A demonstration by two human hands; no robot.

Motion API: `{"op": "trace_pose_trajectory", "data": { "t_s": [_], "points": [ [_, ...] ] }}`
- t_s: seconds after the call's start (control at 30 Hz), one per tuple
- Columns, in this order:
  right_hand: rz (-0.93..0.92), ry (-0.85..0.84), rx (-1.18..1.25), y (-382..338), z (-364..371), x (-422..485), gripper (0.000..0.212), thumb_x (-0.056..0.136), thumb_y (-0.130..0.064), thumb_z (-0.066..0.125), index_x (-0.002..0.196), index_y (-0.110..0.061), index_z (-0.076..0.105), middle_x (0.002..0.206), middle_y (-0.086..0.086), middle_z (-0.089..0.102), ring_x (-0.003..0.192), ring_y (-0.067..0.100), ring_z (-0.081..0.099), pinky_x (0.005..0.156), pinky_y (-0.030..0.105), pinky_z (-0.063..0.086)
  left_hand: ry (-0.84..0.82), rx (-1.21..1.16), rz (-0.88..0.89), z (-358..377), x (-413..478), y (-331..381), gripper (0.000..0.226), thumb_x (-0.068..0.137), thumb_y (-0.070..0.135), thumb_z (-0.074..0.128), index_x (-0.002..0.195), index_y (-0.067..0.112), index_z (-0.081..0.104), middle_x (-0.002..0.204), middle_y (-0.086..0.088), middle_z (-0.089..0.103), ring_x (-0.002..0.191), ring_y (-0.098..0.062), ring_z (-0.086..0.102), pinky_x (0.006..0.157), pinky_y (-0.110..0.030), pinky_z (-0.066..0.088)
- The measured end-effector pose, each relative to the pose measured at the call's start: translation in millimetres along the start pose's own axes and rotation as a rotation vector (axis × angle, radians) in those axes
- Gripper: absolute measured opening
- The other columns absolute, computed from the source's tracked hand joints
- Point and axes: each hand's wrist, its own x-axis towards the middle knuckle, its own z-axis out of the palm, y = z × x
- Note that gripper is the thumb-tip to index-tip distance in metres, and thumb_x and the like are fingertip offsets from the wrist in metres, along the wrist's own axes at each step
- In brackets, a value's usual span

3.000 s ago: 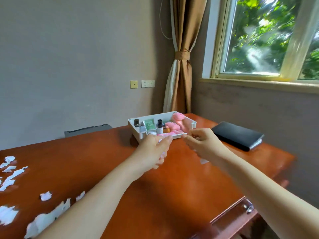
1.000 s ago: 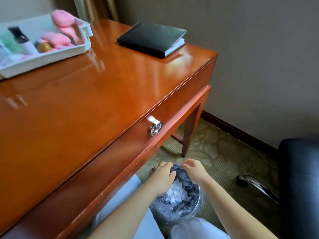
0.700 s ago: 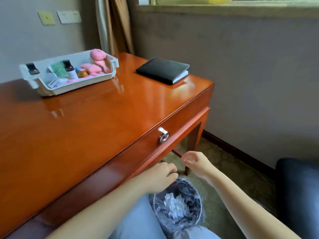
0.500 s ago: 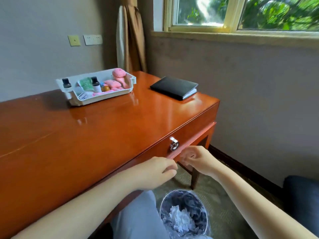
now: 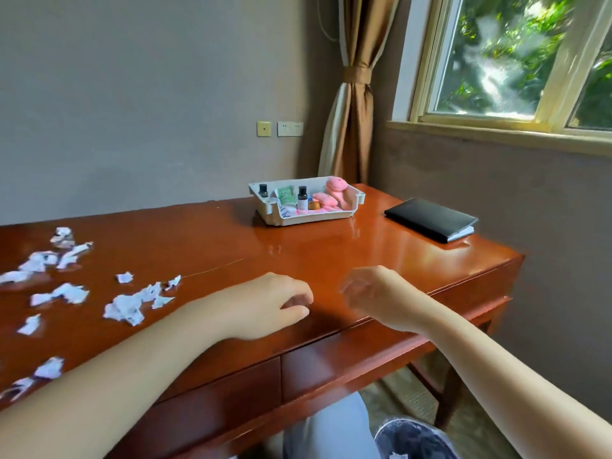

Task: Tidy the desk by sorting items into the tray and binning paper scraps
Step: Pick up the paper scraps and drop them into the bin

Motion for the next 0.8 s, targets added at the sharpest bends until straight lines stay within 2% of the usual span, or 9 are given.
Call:
{"op": "trace_pose_trajectory", "data": {
  "t_s": [0.1,0.2,0.3,0.4,0.5,0.57,0.67,0.73,0.8],
  "points": [
    [-0.081,-0.065,-0.009,-29.0,14.9,20.4,0.022,0.082,-0.005,0.056,0.099,-0.014,0.067,0.095,-0.001,0.068,0.087,0.017,0.063,0.072,0.025,0.051,0.023,0.044,-0.111,-7.8,-27.7,-29.1,0.033,0.099,0.035,0.040,0.130,0.030,0.048,0.135,0.009,0.050,0.119,-0.007,0.047,0.101,-0.027,0.042],
    [-0.159,-0.133,0.004,-60.2,35.2,40.0,0.022,0.083,-0.008,0.056,0.101,-0.015,0.066,0.096,-0.003,0.065,0.088,0.014,0.062,0.062,0.013,0.046,0.047,0.058,-0.228,-11.3,-56.9,-56.2,0.037,0.098,0.035,0.042,0.135,0.030,0.044,0.143,0.008,0.043,0.127,-0.009,0.042,0.106,-0.027,0.039],
    [-0.247,-0.201,0.002,-91.1,60.8,55.7,0.022,0.086,-0.013,0.056,0.106,-0.015,0.066,0.098,-0.004,0.063,0.092,0.016,0.062,0.062,0.011,0.042,0.078,0.094,-0.375,-9.2,-90.0,-82.5,0.046,0.098,0.037,0.041,0.143,0.032,0.032,0.154,0.008,0.024,0.143,-0.014,0.023,0.115,-0.035,0.024],
    [-0.288,-0.251,-0.038,-118.0,86.7,68.7,0.029,0.088,-0.020,0.058,0.117,-0.019,0.061,0.112,-0.002,0.062,0.101,0.018,0.060,0.076,0.018,0.042,0.111,0.138,-0.516,-2.9,-122.0,-108.2,0.053,0.098,0.041,0.038,0.147,0.035,0.020,0.158,0.009,0.011,0.147,-0.016,0.009,0.119,-0.042,0.011],
    [-0.352,-0.304,-0.080,-142.2,108.8,82.4,0.037,0.089,-0.023,0.059,0.126,-0.020,0.055,0.113,-0.002,0.056,0.103,0.016,0.055,0.082,0.021,0.040,0.112,0.158,-0.642,6.1,-153.5,-131.9,0.060,0.096,0.051,0.035,0.149,0.035,0.011,0.160,0.009,0.001,0.148,-0.018,-0.002,0.119,-0.045,0.004],
    [-0.382,-0.335,-0.122,-155.5,125.1,89.4,0.044,0.090,-0.030,0.058,0.132,-0.023,0.050,0.118,-0.003,0.049,0.110,0.016,0.047,0.090,0.025,0.038,0.104,0.135,-0.696,15.7,-172.7,-142.5,0.069,0.091,0.061,0.035,0.149,0.037,0.006,0.160,0.009,-0.007,0.147,-0.017,-0.010,0.119,-0.046,0.000],
    [-0.338,-0.263,-0.200,-170.8,150.2,96.0,0.052,0.091,-0.043,0.051,0.140,-0.028,0.037,0.147,0.005,0.032,0.136,0.032,0.027,0.109,0.044,0.028,0.135,0.072,-0.753,33.0,-191.3,-153.1,0.080,0.084,0.070,0.036,0.149,0.039,-0.002,0.158,0.009,-0.017,0.145,-0.017,-0.020,0.118,-0.049,-0.004],
    [-0.309,-0.207,-0.224,-178.3,164.3,99.4,0.054,0.094,-0.048,0.042,0.143,-0.031,0.028,0.155,0.006,0.019,0.144,0.036,0.013,0.112,0.052,0.020,0.182,0.035,-0.778,41.9,-194.6,-158.8,0.083,0.083,0.072,0.034,0.148,0.040,-0.004,0.158,0.009,-0.019,0.145,-0.018,-0.022,0.117,-0.050,-0.004],
    [-0.276,-0.194,-0.237,-181.4,176.9,105.2,0.055,0.095,-0.053,0.035,0.144,-0.034,0.022,0.159,0.006,0.009,0.145,0.038,0.003,0.115,0.053,0.013,0.239,0.017,-0.788,46.8,-191.9,-163.6,0.081,0.084,0.071,0.032,0.148,0.040,-0.006,0.158,0.009,-0.019,0.145,-0.020,-0.021,0.117,-0.050,-0.002]
  ]
}}
